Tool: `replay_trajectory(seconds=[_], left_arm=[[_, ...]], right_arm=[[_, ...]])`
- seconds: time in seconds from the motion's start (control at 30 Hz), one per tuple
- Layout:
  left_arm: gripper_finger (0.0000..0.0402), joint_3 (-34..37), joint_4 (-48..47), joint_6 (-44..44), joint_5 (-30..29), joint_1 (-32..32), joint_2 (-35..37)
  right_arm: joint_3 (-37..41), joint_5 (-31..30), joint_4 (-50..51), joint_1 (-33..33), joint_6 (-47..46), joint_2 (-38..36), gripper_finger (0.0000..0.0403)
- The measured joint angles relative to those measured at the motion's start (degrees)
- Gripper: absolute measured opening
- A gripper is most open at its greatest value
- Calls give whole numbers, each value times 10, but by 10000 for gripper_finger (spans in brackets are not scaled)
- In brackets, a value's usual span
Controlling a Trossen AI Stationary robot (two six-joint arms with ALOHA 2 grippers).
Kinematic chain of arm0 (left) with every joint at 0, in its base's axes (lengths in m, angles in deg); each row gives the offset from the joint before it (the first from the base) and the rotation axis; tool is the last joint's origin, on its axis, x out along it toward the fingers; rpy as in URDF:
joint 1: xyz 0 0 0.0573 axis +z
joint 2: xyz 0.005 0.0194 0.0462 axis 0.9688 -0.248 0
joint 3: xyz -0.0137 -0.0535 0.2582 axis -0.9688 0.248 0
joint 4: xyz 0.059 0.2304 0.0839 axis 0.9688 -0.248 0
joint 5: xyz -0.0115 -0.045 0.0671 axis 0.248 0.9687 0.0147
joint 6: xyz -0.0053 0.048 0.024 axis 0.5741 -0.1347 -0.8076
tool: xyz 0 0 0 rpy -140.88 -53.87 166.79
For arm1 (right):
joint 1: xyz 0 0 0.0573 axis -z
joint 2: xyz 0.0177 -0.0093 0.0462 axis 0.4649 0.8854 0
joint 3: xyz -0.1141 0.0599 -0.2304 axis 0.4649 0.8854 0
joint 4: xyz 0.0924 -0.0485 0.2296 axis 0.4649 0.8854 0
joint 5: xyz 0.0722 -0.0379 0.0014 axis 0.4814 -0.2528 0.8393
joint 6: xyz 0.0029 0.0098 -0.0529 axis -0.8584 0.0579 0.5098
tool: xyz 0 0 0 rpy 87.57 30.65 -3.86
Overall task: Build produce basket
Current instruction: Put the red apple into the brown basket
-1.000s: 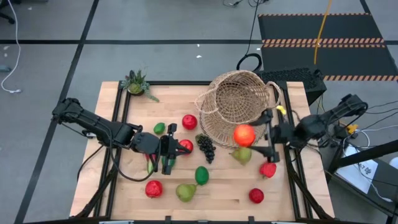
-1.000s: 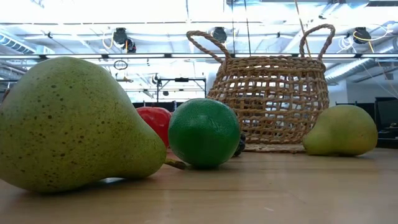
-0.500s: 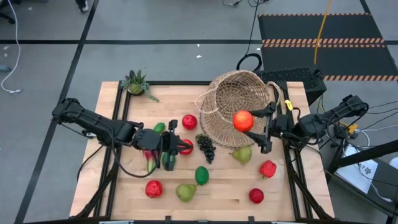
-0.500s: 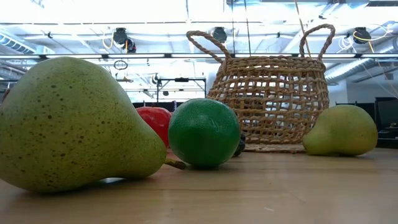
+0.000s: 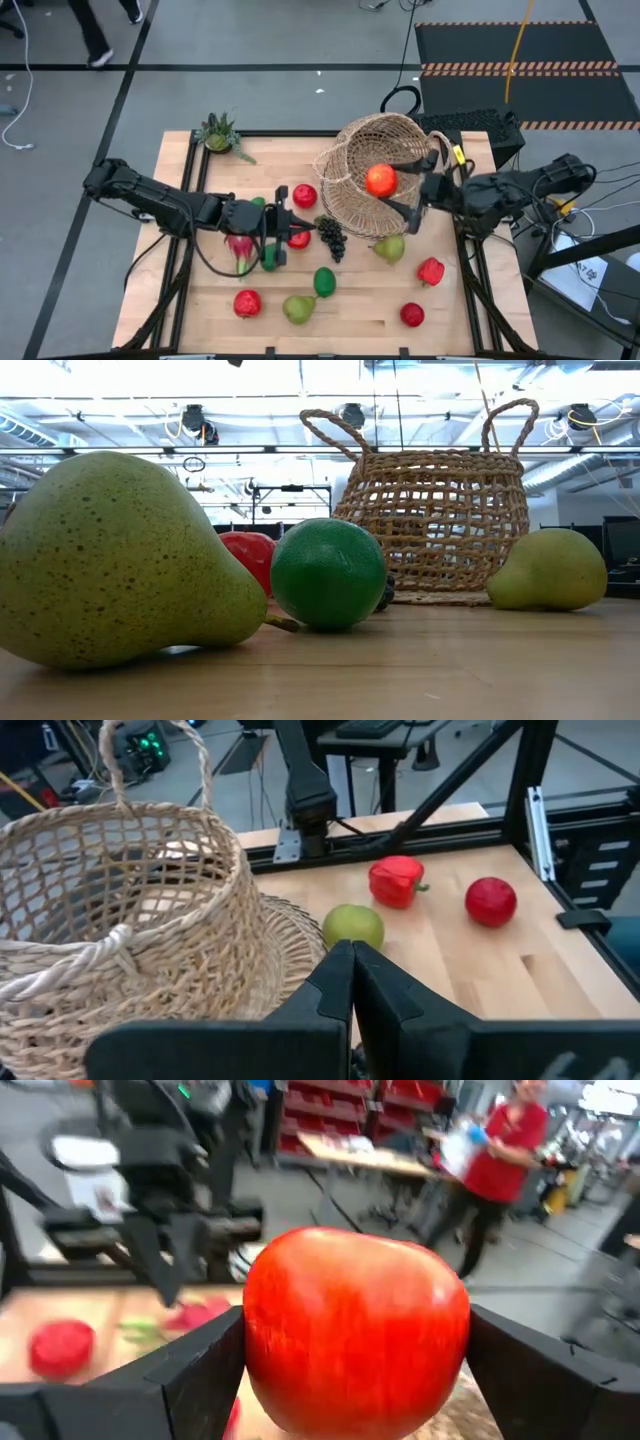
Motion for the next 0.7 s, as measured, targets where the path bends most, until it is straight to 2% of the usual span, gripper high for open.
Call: replay_trajectory(seconds=[0.2,0.33,0.47,0.7], left_arm=[[10,0,3,5,1,-1,0],[10,0,5,5,1,-1,0],[10,0,11,8,1,-1,0],[10,0,11,15,1,-1,0]], right_arm=[[-104,5,178,61,-36,60,336],[-156,44,252,110,-37,101,336],[-179,103,299,158,-22,133,336],[-180,140,341,223,35,165,336]])
